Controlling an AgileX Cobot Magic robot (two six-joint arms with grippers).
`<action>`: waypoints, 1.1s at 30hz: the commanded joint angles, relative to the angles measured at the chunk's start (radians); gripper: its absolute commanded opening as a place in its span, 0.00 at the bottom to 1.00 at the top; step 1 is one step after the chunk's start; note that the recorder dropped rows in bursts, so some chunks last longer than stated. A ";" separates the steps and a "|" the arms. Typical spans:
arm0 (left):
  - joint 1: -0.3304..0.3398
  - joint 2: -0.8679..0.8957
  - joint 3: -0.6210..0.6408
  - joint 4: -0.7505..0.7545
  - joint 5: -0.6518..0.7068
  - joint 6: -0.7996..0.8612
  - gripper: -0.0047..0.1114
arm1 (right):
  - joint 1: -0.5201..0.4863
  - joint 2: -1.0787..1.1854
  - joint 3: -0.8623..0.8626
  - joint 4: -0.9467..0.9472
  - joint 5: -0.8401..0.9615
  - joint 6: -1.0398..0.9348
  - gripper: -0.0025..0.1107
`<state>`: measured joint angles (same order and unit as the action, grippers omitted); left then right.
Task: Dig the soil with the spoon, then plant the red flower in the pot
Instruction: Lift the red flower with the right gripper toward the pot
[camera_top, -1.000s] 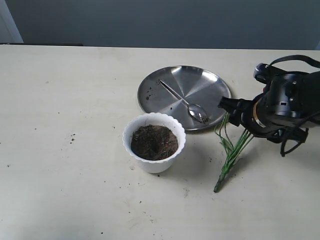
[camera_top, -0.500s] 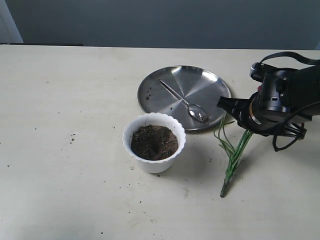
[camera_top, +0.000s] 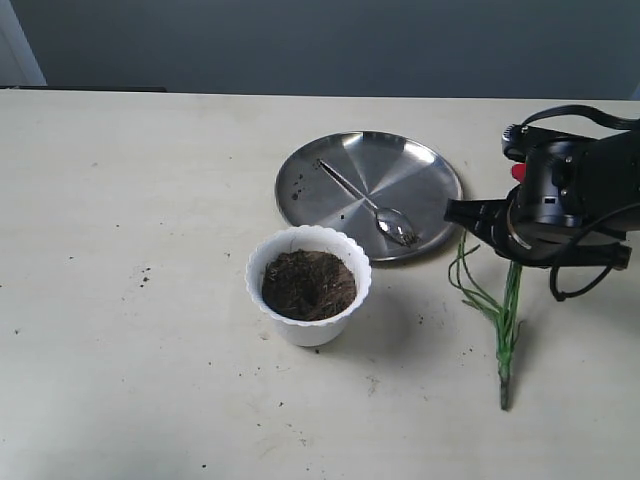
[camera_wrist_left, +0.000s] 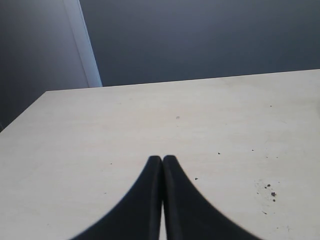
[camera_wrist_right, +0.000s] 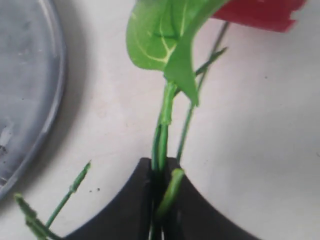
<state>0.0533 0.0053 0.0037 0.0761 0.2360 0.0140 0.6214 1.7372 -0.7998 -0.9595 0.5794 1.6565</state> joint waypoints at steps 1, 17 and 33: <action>-0.006 -0.005 -0.004 -0.006 -0.004 -0.004 0.04 | -0.005 0.000 -0.004 -0.039 0.074 -0.030 0.02; -0.006 -0.005 -0.004 -0.006 -0.004 -0.004 0.04 | -0.005 -0.131 -0.004 -0.080 0.025 -0.071 0.02; -0.006 -0.005 -0.004 -0.006 -0.004 -0.004 0.04 | -0.005 0.093 -0.004 0.067 -0.060 -0.374 0.37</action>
<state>0.0533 0.0053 0.0037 0.0761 0.2360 0.0140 0.6214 1.8171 -0.8020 -0.8702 0.5270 1.2954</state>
